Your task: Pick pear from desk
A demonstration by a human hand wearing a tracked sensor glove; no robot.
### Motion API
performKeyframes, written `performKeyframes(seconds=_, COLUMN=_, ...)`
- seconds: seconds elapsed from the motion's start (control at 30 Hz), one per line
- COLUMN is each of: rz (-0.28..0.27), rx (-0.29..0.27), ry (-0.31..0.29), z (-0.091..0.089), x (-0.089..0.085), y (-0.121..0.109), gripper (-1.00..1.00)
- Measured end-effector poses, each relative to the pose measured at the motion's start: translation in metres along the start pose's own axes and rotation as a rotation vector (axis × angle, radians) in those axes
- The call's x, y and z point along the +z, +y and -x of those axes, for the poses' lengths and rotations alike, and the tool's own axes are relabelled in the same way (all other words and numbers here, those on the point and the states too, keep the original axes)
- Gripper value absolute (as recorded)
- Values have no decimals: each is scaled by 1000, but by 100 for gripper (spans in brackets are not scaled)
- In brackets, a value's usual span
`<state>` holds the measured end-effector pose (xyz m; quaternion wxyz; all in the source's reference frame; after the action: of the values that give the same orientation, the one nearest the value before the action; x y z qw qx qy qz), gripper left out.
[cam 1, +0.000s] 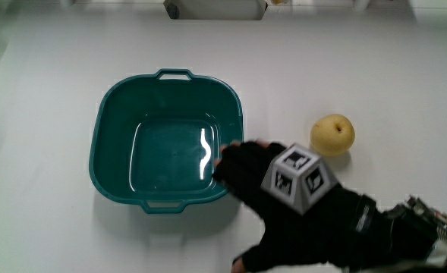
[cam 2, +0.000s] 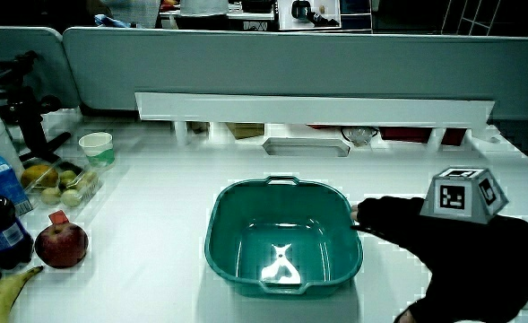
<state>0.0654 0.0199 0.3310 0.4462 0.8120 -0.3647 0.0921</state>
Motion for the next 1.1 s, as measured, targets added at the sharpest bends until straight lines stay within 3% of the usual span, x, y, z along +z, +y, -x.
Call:
performKeyframes(seconds=0.03, rz=-4, rx=-15, ry=10, z=-7, x=1, y=2, gripper=0)
performKeyframes(seconds=0.07, rz=-61, rx=-46, ry=-22, z=-8, x=10, y=-2, gripper=0)
performKeyframes(seconds=0.1, rz=-42, rx=-59, ry=16, z=-17, x=8, y=2, gripper=0)
performKeyframes(seconds=0.17, rz=-85, rx=-96, ry=-27, z=-24, x=16, y=1, gripper=0)
performKeyframes(seconds=0.27, rz=-95, rx=-133, ry=22, z=-40, x=23, y=5, gripper=0)
performKeyframes(seconds=0.3, rz=-101, rx=-177, ry=-12, z=-53, x=18, y=11, gripper=0)
performKeyframes(seconds=0.4, rz=-79, rx=-222, ry=47, z=-77, x=17, y=17, gripper=0)
performKeyframes(seconds=0.43, rz=-103, rx=-238, ry=51, z=-81, x=20, y=16, gripper=0)
performKeyframes(seconds=0.47, rz=-86, rx=-237, ry=81, z=-87, x=20, y=17, gripper=0)
performKeyframes(seconds=0.5, rz=-68, rx=-275, ry=81, z=-97, x=19, y=19, gripper=0)
performKeyframes(seconds=0.67, rz=-46, rx=-359, ry=137, z=-133, x=16, y=25, gripper=0)
performKeyframes(seconds=0.87, rz=-30, rx=-429, ry=202, z=-165, x=10, y=30, gripper=0)
performKeyframes(seconds=1.1, rz=29, rx=-506, ry=262, z=-200, x=-6, y=35, gripper=0)
